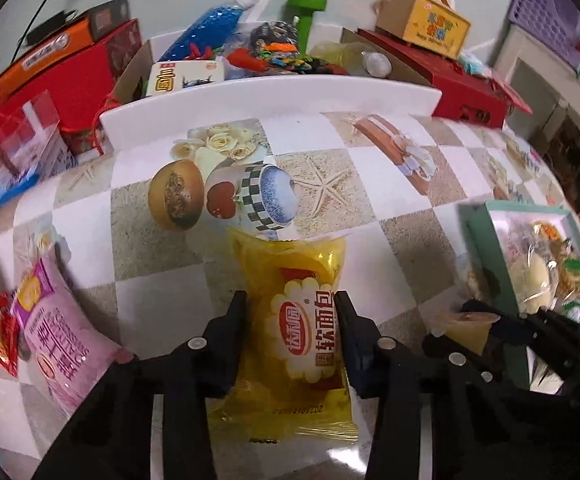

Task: Organize snacks
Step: 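Lift both held snacks and carry them over the white tray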

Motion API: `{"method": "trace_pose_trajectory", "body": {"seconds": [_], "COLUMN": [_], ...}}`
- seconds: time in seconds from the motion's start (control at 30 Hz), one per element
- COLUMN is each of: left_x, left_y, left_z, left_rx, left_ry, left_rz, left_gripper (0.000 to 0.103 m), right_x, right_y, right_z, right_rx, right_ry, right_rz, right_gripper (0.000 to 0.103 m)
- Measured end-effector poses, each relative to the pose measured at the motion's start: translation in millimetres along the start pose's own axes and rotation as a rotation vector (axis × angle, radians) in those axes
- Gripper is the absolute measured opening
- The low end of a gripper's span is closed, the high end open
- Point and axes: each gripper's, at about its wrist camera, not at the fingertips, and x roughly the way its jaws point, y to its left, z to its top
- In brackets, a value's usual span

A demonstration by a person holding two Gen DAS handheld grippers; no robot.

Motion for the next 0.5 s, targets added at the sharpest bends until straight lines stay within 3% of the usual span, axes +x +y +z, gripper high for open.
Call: {"method": "trace_pose_trajectory", "body": {"seconds": [0.5], "left_x": [-40], "left_y": [15], "left_z": [-27], "left_rx": [-0.236], "left_ry": [-0.134], "left_rz": [-0.047], "left_gripper": [0.042], "right_x": [-27], "right_y": [-2], "right_z": [4], "right_rx": [0.014], "right_ry": [-0.050], "right_rz": [0.021], "right_gripper": [0.046]}}
